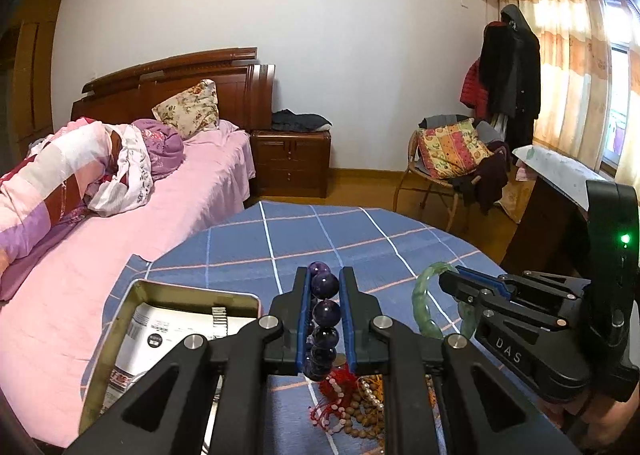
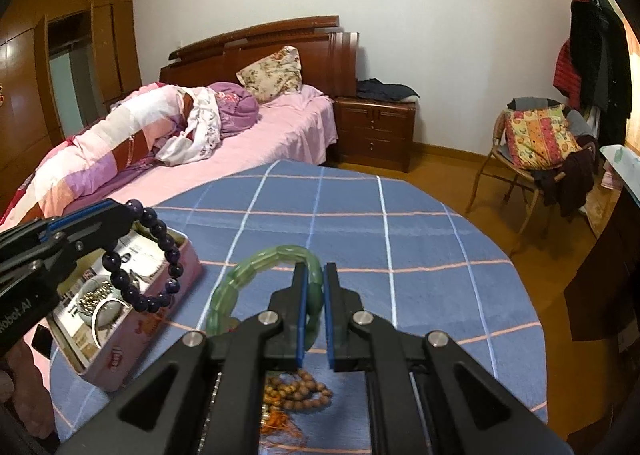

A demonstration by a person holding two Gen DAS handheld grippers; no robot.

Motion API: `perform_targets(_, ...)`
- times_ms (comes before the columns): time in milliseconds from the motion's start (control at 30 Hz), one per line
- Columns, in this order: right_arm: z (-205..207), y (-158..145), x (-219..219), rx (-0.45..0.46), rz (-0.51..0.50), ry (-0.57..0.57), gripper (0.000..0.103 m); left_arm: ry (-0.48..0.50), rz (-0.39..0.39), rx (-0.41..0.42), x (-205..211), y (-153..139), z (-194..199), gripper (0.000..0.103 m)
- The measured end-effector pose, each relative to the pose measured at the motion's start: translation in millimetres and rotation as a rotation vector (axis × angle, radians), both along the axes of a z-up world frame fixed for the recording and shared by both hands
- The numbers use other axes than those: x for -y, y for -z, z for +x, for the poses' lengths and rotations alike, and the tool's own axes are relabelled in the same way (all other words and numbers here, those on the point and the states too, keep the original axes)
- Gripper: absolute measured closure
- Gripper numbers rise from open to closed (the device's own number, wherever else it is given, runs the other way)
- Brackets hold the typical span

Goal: Organize jewelry
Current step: 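Carry the purple bracelet and green bangle over the tin with both grippers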

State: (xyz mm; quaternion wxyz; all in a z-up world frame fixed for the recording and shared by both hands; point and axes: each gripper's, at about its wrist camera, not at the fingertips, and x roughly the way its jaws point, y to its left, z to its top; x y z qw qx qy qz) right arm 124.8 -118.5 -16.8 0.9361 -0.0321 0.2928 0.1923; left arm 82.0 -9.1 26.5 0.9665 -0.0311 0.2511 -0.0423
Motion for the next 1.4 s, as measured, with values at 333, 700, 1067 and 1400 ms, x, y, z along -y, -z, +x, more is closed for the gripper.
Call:
perform_targets(333,-5.2,-8.0,-19.7,0.023,-0.001,-0.046,0.094,-0.016,-0.009,0.030,-13.8,-10.6,-7.7,0.089)
perform_targets(700,-7.5,-17.7,-40.2,0.048,-0.003,-0.091,0.094,-0.049,-0.015,0.051,-28.8,-16.2,-13.1,0.089)
perform_targets(1067,-6.7,-25.2,-63.4,0.062,0.006,-0.142,0.094,-0.102,0.005,0.072,-53.2,-26.5,-18.5,0.089)
perform_targets(1400,-5.9,-27.5,-93.9,0.073,0.000,-0.215,0.094,-0.165,0.028,0.075,-86.8,-30.8,-15.6,0.089)
